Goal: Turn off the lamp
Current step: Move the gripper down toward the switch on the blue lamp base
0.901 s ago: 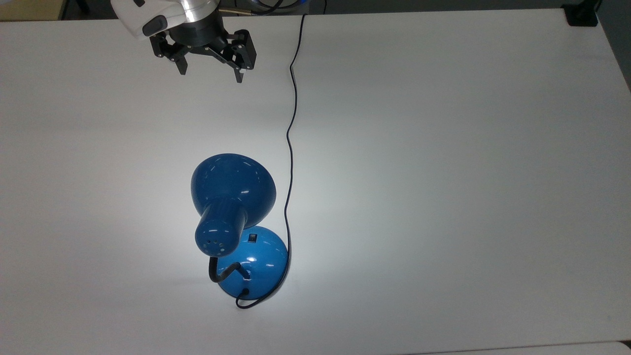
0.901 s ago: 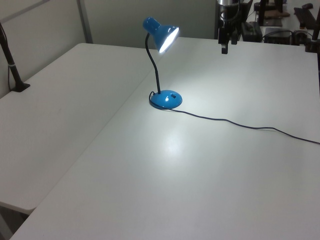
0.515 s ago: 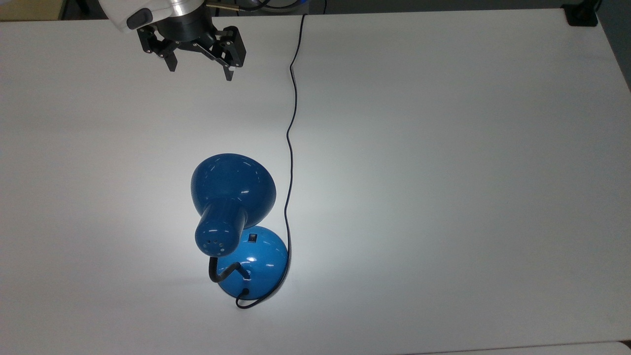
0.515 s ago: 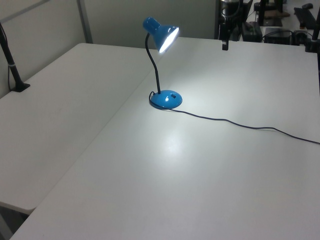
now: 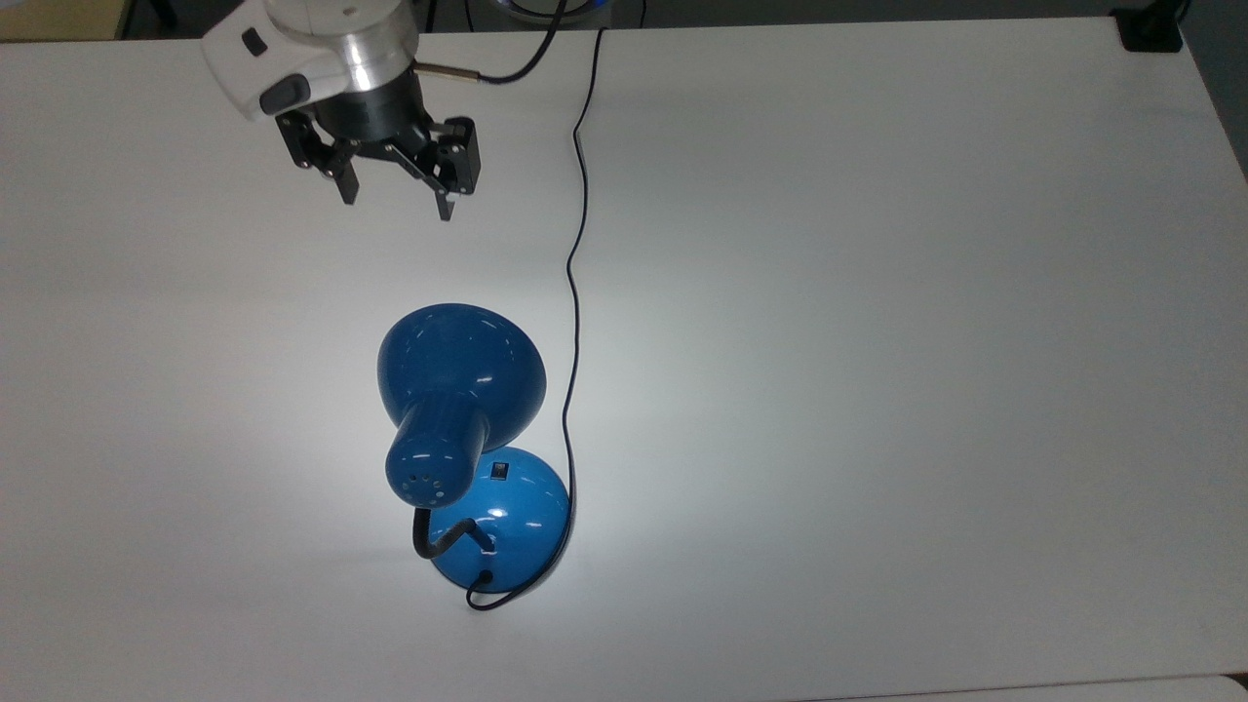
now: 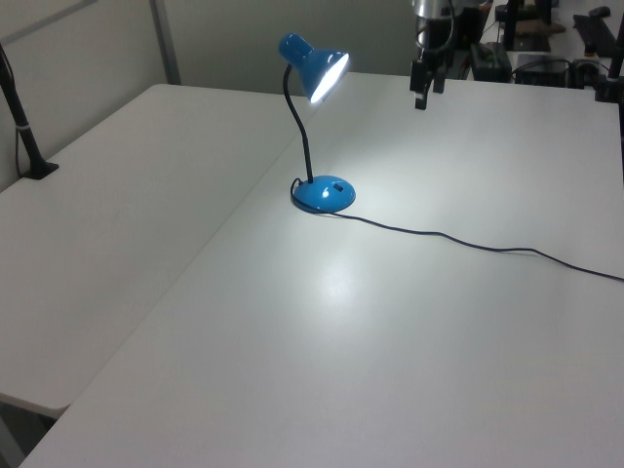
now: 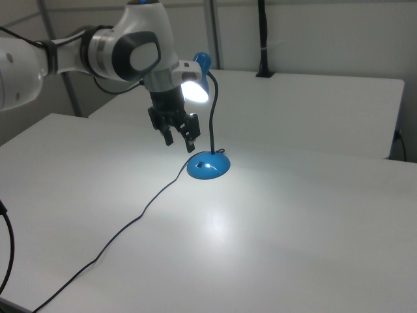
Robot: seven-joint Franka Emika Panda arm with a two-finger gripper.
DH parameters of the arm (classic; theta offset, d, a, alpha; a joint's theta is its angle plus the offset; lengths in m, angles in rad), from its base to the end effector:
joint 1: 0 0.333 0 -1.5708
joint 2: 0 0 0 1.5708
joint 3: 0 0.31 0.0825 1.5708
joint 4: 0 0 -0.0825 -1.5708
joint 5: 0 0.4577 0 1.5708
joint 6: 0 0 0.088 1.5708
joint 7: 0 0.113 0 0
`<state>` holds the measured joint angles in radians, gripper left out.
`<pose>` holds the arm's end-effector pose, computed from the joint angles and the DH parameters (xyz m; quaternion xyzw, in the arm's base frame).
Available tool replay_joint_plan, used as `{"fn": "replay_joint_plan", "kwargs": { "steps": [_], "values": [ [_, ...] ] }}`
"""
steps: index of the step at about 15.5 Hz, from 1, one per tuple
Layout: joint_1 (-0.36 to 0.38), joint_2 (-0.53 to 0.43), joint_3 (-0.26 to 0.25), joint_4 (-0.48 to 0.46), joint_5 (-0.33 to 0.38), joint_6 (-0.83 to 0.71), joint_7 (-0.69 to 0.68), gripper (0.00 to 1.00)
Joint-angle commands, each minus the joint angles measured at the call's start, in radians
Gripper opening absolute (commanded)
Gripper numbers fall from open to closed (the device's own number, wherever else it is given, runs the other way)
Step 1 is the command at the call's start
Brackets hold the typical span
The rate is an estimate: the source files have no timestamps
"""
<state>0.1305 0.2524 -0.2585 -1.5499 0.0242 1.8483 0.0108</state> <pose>0.7099 -0.0739 0.4844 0.9971 -0.0675 0.0260 0.0217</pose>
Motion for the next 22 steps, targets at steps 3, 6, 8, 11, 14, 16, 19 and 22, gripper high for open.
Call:
{"fn": "replay_joint_plan", "kwargs": {
  "steps": [3, 6, 8, 11, 14, 16, 19, 22],
  "values": [
    [0.021, 0.096, 0.007, -0.001, 0.039, 0.207, -0.006, 0.0],
    [0.034, 0.158, 0.007, -0.001, 0.062, 0.336, 0.003, 0.0],
    [0.044, 0.197, 0.007, -0.001, 0.065, 0.406, 0.021, 0.0],
    [0.046, 0.263, 0.008, 0.002, 0.057, 0.512, 0.067, 0.0],
    [0.054, 0.306, 0.01, 0.002, 0.057, 0.604, 0.071, 0.0],
    [0.058, 0.34, 0.01, 0.005, 0.056, 0.656, 0.071, 0.0],
    [0.064, 0.396, 0.01, 0.056, 0.056, 0.686, 0.083, 0.0],
    [0.066, 0.407, 0.011, 0.066, 0.057, 0.686, 0.084, 0.0]
  ]
}}
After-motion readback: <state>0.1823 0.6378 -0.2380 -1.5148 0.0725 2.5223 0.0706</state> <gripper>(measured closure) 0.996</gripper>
